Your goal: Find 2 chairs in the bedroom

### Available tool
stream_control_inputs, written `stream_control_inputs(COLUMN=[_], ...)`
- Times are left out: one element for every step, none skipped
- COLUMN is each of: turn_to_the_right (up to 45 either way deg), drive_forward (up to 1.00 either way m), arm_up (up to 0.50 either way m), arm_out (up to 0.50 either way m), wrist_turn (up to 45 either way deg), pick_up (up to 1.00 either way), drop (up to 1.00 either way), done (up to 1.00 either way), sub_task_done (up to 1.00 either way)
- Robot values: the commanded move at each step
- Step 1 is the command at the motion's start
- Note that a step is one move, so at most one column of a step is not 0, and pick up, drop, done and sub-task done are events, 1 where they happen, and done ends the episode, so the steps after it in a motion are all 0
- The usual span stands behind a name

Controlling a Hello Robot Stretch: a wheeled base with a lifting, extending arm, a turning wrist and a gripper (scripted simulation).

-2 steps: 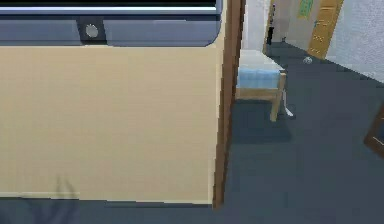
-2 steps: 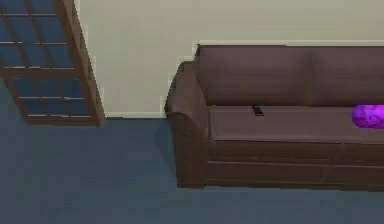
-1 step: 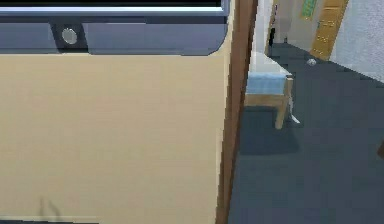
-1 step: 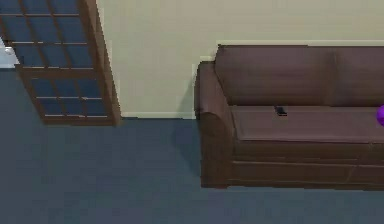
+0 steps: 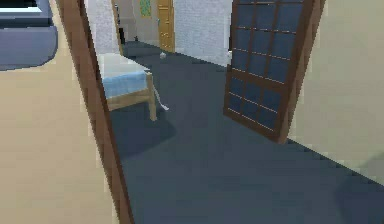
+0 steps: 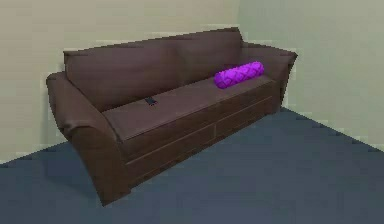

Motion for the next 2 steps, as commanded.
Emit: stream_control_inputs(turn_to_the_right=[0.0,-3.0], drive_forward=[0.75,0.0], arm_up=[0.0,0.0], arm_out=[0.0,0.0], wrist_turn=[0.0,0.0], pick_up=[0.0,0.0], drop=[0.0,0.0], done=[0.0,0.0], sub_task_done=[0.0,0.0])
